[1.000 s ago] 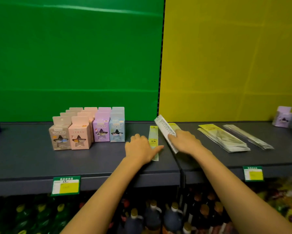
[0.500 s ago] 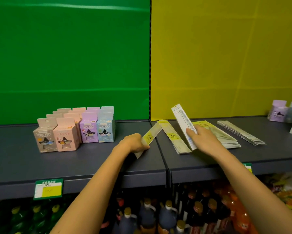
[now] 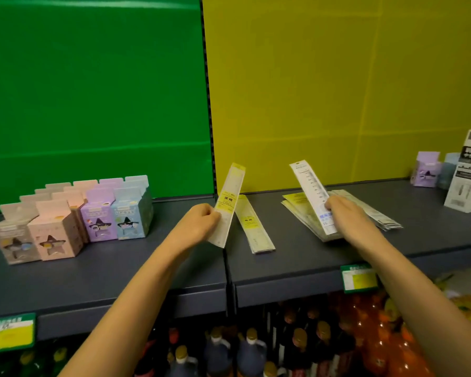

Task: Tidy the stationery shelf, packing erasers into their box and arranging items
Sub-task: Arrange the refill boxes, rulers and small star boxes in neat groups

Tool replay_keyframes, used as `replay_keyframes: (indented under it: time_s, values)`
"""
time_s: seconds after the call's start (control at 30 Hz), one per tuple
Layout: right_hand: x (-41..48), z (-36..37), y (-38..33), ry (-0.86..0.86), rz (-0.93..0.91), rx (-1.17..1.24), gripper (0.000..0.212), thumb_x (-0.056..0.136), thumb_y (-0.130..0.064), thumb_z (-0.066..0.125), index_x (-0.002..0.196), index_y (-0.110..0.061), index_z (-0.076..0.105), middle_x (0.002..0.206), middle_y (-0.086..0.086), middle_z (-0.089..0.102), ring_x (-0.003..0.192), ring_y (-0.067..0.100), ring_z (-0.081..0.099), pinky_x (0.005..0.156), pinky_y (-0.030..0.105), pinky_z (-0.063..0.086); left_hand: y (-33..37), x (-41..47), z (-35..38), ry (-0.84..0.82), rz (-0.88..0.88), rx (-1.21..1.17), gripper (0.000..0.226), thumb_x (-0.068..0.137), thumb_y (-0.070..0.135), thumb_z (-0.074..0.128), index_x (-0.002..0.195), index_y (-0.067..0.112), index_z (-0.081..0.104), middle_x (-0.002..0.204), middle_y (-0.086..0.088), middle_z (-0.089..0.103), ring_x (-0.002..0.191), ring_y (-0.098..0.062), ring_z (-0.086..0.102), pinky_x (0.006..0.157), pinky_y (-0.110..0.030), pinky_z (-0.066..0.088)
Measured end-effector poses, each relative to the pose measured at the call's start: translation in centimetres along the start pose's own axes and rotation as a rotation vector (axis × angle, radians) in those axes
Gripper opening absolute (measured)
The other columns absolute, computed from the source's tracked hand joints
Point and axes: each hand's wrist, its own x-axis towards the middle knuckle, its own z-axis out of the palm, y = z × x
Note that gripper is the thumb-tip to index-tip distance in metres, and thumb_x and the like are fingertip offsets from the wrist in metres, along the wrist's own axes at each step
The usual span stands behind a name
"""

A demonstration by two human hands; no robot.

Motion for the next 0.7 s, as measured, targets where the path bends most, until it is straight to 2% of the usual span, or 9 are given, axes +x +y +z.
replay_keyframes:
  time_s: [0.13,0.2,0.27,0.4,0.57,0.7]
  values:
    - [1.8,-2.2,1.5,-0.037,-0.036,0.021,0.034,0.096,-0.020,0.030,0.101,0.003,0.054,0.108,0.023,0.058,0.097,0.034,0.053,0.069,0.034,0.031,1.3,0.2,3.0,0.089,-0.025,0.052,0.024,0.094,0.020,0.043,0.071,0.013,0.044,0.067,0.001,0.047,0.061,-0.010,0.041,0.054,-0.025,0.030]
    - [2.9,-3.6,2.3,-0.062,-0.061,-0.006,0.035,0.096,-0.020,0.029,0.102,0.005,0.053,0.107,0.025,0.057,0.087,0.031,0.050,0.062,0.034,0.029,1.9,0.1,4.4,0.152,-0.063,0.148,0.025,0.095,0.023,0.039,0.073,0.012,0.045,0.069,0.000,0.046,0.064,-0.013,0.042,0.054,-0.027,0.030]
    - [4.0,-4.9,3.4,-0.090,-0.079,-0.014,0.036,0.097,-0.021,0.029,0.102,0.006,0.052,0.101,0.025,0.057,0.078,0.028,0.047,0.059,0.034,0.028,2.3,0.0,5.8,0.215,-0.113,0.277,0.026,0.096,0.026,0.033,0.082,0.009,0.045,0.080,-0.006,0.052,0.074,-0.022,0.046,0.061,-0.031,0.033]
    - [5.7,-6.6,5.7,-0.145,-0.061,0.012,0.034,0.096,-0.023,0.030,0.101,0.002,0.053,0.075,0.009,0.050,0.061,0.018,0.041,0.052,0.029,0.026,2.6,-0.1,7.9,0.269,-0.222,0.406,0.029,0.097,0.028,0.025,0.086,0.008,0.042,0.107,-0.019,0.058,0.084,-0.028,0.045,0.074,-0.035,0.034]
    - [7.1,-8.0,8.0,-0.166,-0.056,0.072,0.031,0.096,-0.024,0.033,0.105,-0.002,0.053,0.097,0.015,0.058,0.078,0.024,0.051,0.055,0.030,0.034,3.5,-0.1,9.3,0.289,-0.322,0.508,0.030,0.096,0.027,0.024,0.093,0.005,0.044,0.117,-0.021,0.057,0.086,-0.030,0.046,0.076,-0.036,0.034]
    - [8.2,-9.0,9.2,-0.125,-0.070,0.093,0.031,0.096,-0.024,0.037,0.112,-0.003,0.054,0.112,0.015,0.060,0.089,0.024,0.053,0.068,0.032,0.037,4.3,-0.1,9.8,0.271,-0.354,0.623,0.038,0.095,0.028,0.026,0.108,0.002,0.050,0.118,-0.020,0.058,0.095,-0.033,0.052,0.076,-0.035,0.036]
